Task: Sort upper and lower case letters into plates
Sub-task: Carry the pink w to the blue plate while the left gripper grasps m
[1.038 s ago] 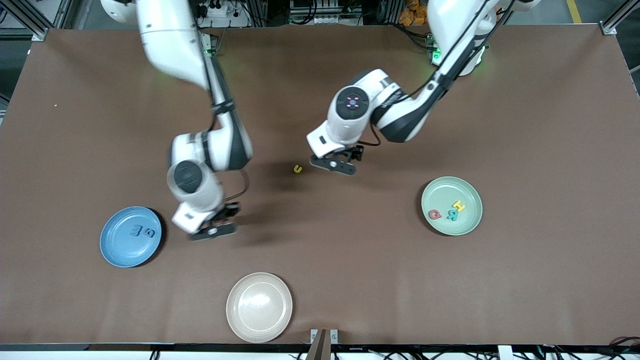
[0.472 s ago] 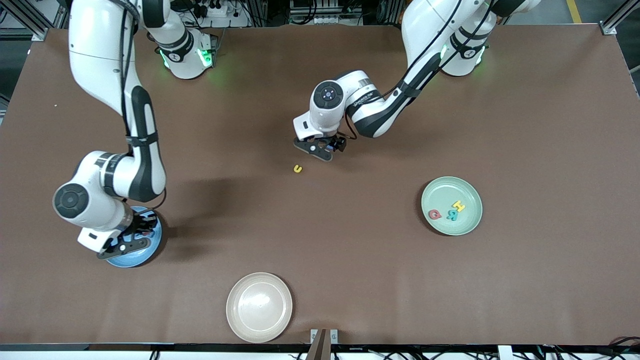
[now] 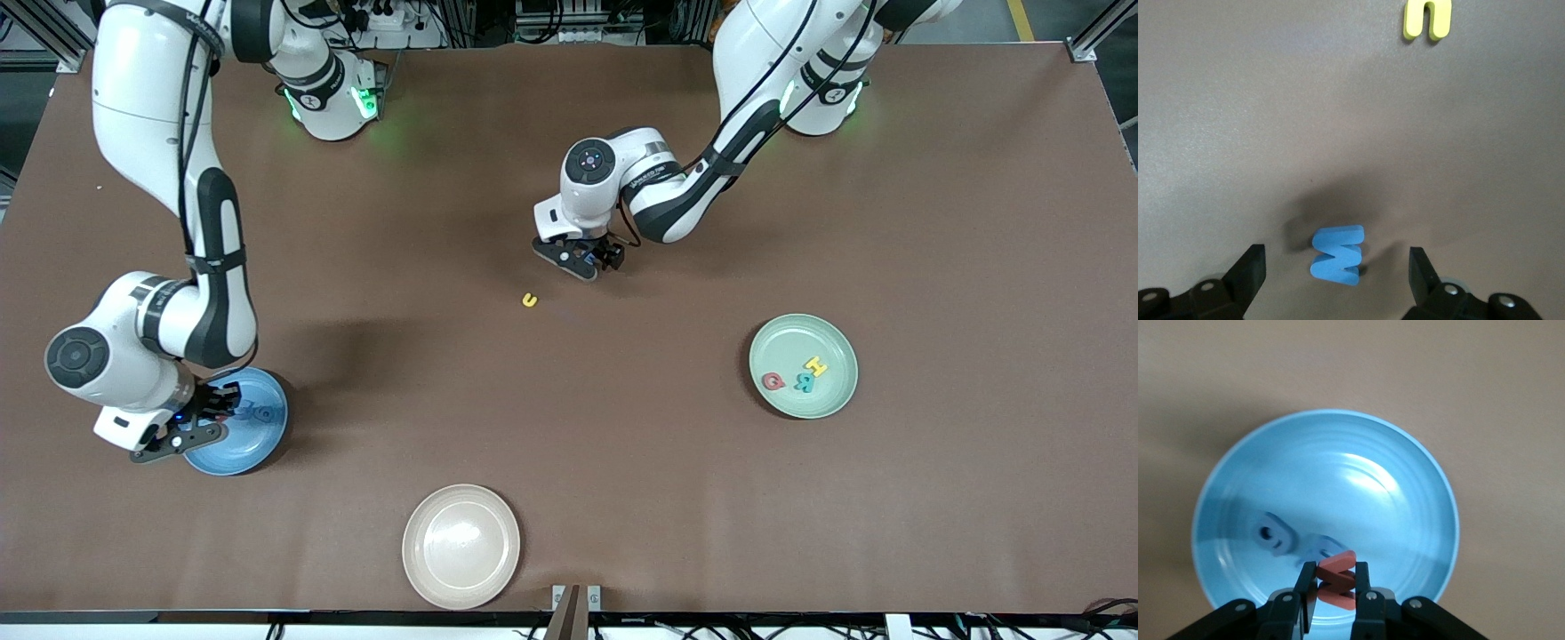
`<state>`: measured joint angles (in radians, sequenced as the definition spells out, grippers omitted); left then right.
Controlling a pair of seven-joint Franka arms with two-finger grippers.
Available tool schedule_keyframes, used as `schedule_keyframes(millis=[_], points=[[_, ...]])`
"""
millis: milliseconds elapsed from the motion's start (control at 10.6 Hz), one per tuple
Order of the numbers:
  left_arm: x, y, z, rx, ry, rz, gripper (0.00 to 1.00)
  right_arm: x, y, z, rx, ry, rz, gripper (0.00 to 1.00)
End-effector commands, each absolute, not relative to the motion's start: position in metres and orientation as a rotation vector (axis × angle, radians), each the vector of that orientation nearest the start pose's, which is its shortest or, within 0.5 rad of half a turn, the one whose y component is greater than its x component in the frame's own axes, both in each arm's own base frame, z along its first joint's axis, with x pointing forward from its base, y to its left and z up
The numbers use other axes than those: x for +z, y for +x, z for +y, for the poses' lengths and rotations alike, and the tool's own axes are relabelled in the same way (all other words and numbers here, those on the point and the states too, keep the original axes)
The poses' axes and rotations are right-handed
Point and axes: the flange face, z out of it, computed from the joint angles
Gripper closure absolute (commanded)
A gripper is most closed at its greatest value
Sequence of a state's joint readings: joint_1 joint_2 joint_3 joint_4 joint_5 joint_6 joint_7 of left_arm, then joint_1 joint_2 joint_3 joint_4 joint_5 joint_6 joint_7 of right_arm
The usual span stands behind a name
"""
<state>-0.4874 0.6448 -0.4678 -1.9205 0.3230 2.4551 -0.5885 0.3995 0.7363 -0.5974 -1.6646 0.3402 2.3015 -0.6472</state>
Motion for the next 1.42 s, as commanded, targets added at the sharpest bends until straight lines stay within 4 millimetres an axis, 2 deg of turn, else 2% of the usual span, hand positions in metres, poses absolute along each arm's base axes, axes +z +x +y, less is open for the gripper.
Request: schedule_keyframes(millis=[0,94,189,377,566,660,849,943,1038,1132,1226,1321], points=[[0.176,0.361,-0.499,0.076,-3.049,0.862,0.15,0.229,0.686,-0.074,-0.009,-3.216,-0.610,0.01],[0.172,0.360,-0.499,0.070,-3.035,0.879,0.18,0.229,0.686,-0.080,-0.011,-3.213,-0.593,0.00],[0.171,0.360,-0.499,0.069,-3.036,0.864,0.19,0.226,0.685,-0.077,-0.007,-3.203,-0.592,0.00],[0.168,0.358,-0.501,0.068,-3.035,0.870,0.22,0.224,0.686,-0.062,-0.006,-3.182,-0.598,0.00],[0.168,0.360,-0.502,0.060,-3.043,0.868,0.32,0.222,0.688,-0.040,-0.036,-3.134,-0.569,0.00],[0.168,0.361,-0.502,0.058,-3.044,0.868,0.44,0.221,0.688,-0.026,-0.047,-3.111,-0.525,0.00],[0.168,0.362,-0.501,0.059,-3.047,0.862,0.90,0.221,0.686,0.008,-0.016,-3.097,-0.480,0.00],[0.171,0.365,-0.500,0.052,-3.050,0.855,1.00,0.220,0.683,0.023,0.009,-3.087,-0.489,0.00],[0.176,0.369,-0.499,0.042,-3.062,0.827,1.00,0.220,0.682,0.034,0.022,-3.079,-0.512,0.00],[0.192,0.384,-0.491,-0.001,-3.084,0.738,1.00,0.221,0.680,0.045,0.040,-3.065,-0.532,0.00],[0.223,0.401,-0.482,-0.079,-3.099,0.678,1.00,0.222,0.678,0.061,0.043,-3.049,-0.542,0.00],[0.253,0.422,-0.465,-0.134,-3.102,0.608,1.00,0.222,0.675,0.082,0.053,-3.045,-0.515,0.00]])
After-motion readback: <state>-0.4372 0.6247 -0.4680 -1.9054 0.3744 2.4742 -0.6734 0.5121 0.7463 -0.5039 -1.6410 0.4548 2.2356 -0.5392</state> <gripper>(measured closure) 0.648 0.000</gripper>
